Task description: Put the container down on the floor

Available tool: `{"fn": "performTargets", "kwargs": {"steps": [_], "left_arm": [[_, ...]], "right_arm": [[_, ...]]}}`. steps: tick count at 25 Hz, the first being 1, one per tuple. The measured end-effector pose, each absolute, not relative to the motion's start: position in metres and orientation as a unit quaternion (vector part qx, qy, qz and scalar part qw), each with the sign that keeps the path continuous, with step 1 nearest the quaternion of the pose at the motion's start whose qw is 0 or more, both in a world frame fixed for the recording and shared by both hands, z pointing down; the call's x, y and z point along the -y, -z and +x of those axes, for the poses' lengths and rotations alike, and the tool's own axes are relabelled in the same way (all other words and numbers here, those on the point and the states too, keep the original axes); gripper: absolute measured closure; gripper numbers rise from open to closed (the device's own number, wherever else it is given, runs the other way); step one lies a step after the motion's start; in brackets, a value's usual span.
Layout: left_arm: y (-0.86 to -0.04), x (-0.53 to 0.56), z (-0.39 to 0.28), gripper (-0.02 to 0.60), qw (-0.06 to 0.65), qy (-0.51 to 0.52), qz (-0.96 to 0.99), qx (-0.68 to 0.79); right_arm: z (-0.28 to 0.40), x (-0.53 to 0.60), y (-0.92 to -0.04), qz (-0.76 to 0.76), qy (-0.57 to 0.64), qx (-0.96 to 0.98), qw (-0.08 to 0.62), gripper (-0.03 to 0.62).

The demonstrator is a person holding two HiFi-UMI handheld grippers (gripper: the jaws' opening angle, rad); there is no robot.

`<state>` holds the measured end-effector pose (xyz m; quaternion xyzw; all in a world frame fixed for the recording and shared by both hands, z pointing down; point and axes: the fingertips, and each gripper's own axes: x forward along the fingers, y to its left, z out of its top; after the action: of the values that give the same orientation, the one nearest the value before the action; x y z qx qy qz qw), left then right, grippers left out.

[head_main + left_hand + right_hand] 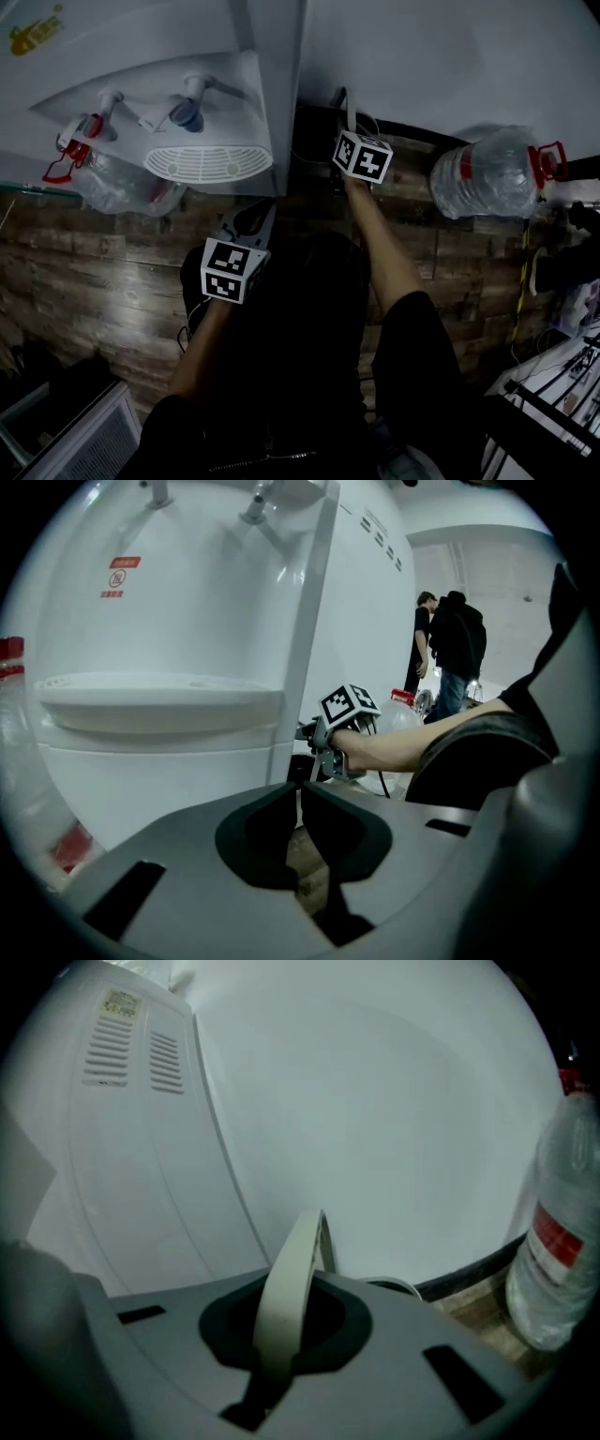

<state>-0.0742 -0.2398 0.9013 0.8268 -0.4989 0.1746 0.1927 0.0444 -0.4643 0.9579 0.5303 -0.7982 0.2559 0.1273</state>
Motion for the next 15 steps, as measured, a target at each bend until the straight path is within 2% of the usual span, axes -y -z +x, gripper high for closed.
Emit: {"fn": "performTargets", "kwargs": {"steps": [4, 14, 15], "left_arm": [[-0.902, 0.233, -0.082, 0.555, 0.19, -0.171, 0.824, 0.505], [-0.907, 0.227, -0.087, 0.555, 0.187, -0.166, 0.823, 0.509], [-0.907, 0.227, -0.087, 0.555, 0.188, -0.166, 0.824, 0.509]], "right_arm": [[0.043, 0.46, -0.977, 0.54, -0.232, 0.798, 0.132, 0.585], [0.004, 0.442, -0.989, 0.466, -0.229, 0.83, 0.202, 0.58], [0.001, 0.44, -0.991, 0.457, -0.235, 0.832, 0.208, 0.528]]}}
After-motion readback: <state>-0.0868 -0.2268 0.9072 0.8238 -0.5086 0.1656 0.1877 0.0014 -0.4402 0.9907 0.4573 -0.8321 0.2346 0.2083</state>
